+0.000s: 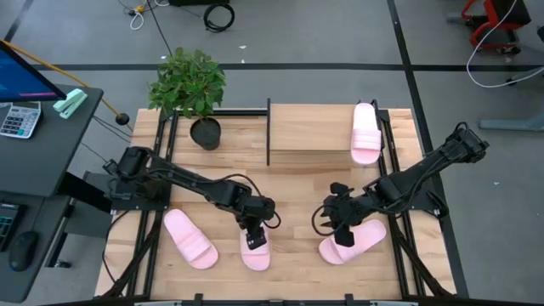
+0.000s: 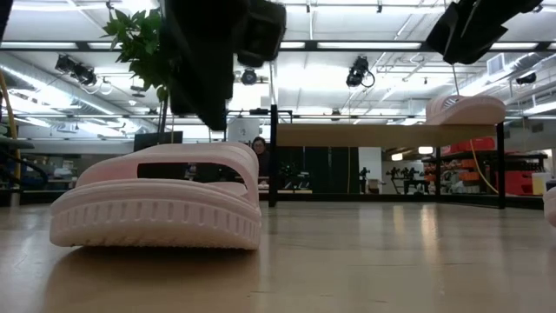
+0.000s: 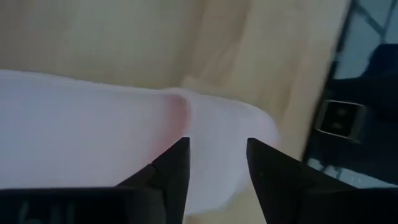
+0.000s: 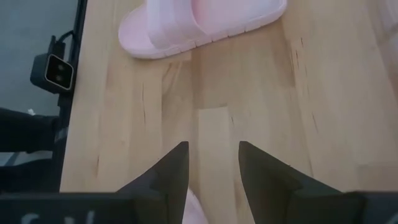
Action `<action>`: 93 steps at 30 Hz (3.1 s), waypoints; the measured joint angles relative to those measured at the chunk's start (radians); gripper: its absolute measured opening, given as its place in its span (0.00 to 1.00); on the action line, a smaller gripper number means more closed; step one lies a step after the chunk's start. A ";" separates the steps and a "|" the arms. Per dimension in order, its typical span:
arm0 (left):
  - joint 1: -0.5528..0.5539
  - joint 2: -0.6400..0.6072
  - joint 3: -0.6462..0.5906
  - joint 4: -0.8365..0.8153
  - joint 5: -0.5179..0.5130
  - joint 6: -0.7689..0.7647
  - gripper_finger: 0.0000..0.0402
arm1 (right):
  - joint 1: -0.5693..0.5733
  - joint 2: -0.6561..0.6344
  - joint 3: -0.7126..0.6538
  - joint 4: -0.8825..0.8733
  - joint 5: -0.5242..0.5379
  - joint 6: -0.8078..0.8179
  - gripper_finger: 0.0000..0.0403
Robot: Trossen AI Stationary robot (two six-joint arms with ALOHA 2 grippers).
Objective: Pick and place slides into the shelf
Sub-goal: Put the middle pink slide on the shelf
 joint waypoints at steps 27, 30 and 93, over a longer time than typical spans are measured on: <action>0.012 0.096 0.000 0.024 0.164 0.106 0.21 | -0.002 0.000 0.000 0.033 0.126 0.005 0.36; 0.012 0.096 0.000 0.026 0.168 0.108 0.09 | -0.002 0.000 0.000 0.033 0.147 0.005 0.36; 0.426 0.096 0.790 -0.179 0.063 0.882 0.03 | 0.232 -0.395 0.143 -0.105 0.327 0.076 0.23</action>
